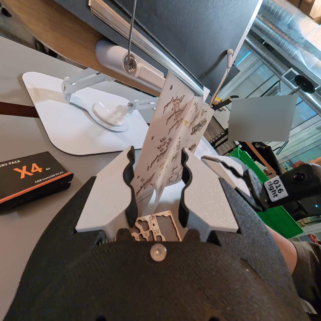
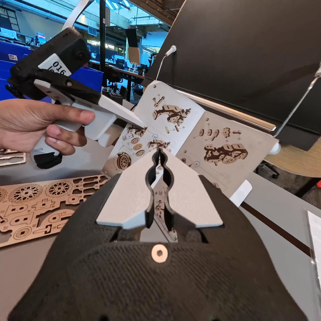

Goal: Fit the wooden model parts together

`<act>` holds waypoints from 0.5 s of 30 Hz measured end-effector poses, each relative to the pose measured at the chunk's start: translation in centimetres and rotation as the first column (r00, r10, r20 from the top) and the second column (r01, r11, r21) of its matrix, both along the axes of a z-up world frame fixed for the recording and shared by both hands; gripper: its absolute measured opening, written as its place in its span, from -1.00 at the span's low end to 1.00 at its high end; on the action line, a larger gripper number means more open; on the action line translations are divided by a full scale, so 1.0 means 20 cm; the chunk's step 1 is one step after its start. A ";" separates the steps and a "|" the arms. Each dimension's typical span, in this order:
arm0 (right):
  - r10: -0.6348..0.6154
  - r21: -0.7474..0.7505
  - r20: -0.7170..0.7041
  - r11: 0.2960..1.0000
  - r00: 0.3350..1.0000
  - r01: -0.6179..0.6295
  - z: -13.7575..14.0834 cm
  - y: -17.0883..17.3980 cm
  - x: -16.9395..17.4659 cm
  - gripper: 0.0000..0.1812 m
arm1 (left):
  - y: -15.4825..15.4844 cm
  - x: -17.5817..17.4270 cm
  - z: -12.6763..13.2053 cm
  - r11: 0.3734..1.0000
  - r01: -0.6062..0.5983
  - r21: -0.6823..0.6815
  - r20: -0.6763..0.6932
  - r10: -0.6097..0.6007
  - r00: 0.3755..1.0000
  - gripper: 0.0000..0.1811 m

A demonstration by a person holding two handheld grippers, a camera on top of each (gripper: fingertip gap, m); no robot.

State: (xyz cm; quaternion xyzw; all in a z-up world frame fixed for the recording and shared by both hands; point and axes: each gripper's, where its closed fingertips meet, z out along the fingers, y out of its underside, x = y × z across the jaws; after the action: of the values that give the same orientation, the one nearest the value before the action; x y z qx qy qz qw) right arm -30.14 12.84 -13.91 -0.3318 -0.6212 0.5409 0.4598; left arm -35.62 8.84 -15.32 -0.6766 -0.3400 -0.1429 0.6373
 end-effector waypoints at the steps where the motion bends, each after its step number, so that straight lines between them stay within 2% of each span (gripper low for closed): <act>1: 0.007 0.006 0.007 1.000 1.000 -0.007 -0.01 -0.01 0.00 -1.00 | 0.00 0.00 0.00 1.000 -0.001 0.003 0.000 0.001 1.000 -0.44; 5: 0.050 -0.009 0.010 0.999 0.999 -0.050 0.00 -0.02 0.01 -1.00 | 0.02 -0.01 0.00 1.000 0.012 0.018 0.006 -0.013 1.000 -0.46; 9: 0.073 -0.068 -0.018 0.995 0.997 -0.074 0.03 0.00 0.03 -1.00 | 0.05 0.02 -0.01 0.995 0.094 0.031 0.038 -0.095 0.995 -0.43; 13: 0.081 -0.104 0.001 0.991 0.997 -0.080 0.03 0.01 0.02 -1.00 | 0.06 0.02 -0.04 0.996 0.087 0.016 0.000 -0.087 0.996 -0.42; 15: 0.086 -0.120 0.011 0.989 0.996 -0.084 0.03 0.02 0.02 -1.00 | 0.06 0.02 -0.05 0.997 0.076 -0.027 -0.062 -0.077 0.995 -0.41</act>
State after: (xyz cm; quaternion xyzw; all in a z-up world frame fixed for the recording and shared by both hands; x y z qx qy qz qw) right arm -29.81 13.20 -13.39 -0.3362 -0.6050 0.5936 0.4106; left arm -35.15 10.11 -16.41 -0.7011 -0.2954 -0.1417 0.6334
